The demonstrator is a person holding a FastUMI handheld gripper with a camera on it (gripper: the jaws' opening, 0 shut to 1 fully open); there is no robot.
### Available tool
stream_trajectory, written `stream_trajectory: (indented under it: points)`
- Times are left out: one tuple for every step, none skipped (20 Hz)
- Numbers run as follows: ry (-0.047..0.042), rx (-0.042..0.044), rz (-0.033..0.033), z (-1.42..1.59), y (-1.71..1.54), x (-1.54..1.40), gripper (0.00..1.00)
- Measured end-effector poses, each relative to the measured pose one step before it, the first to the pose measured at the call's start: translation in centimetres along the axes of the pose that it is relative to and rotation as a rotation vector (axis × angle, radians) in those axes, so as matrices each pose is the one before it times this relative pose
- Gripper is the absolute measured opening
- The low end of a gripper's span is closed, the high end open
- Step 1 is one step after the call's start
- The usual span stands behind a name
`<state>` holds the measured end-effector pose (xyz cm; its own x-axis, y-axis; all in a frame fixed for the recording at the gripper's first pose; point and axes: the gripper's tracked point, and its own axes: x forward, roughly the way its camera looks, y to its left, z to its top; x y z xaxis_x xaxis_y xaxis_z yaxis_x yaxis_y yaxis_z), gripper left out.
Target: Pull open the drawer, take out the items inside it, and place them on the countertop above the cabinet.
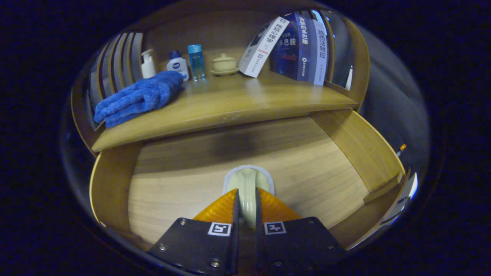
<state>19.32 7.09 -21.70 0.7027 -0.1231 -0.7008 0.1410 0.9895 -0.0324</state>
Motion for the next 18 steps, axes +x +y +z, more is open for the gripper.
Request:
stream_trajectory:
  points:
    - [-0.01622,-0.00562,-0.01583,0.459,-0.299,-0.485,0.17]
    - [-0.01626,-0.00211,-0.00671,0.567,-0.046,-0.522,0.17]
    - [-0.0237,0.00129,-0.00222,0.725,0.005,-0.625,0.17]
    - [-0.02798,0.00058,-0.00274,0.917,-0.087,-0.78,0.17]
    - [-0.02582,-0.00426,-0.00663,0.921,-0.148,-0.649,0.17]
    - [-0.02149,-0.00839,-0.01121,0.861,-0.254,-0.767,0.17]
    - [-0.01919,-0.0088,-0.01454,0.974,-0.274,-0.656,0.17]
    - [-0.01856,-0.00739,-0.01258,1.016,-0.32,-0.774,0.17]
    - [-0.02293,-0.006,-0.00996,1.016,-0.185,-0.565,0.17]
    - [-0.02198,-0.00234,-0.00857,1.206,-0.175,-0.544,0.17]
    - [-0.02132,-0.00242,-0.00693,1.133,-0.08,-0.567,0.17]
    - [-0.02016,-0.0015,-0.00576,1.082,-0.026,-0.437,0.17]
    - [-0.02579,-0.00624,0.00074,1.213,0.134,-0.204,0.17]
    - [-0.02787,0.00011,0.0027,1.213,0.131,0.293,0.17]
    - [-0.01295,0.00482,0.0142,0.954,0.408,0.412,0.17]
    - [-0.01384,0.00384,0.0074,0.827,0.343,0.432,0.17]
    - [-0.01036,0.00688,0.00652,0.694,0.169,0.799,0.17]
    - [-0.00585,0.00971,0.00766,0.446,0.256,0.907,0.17]
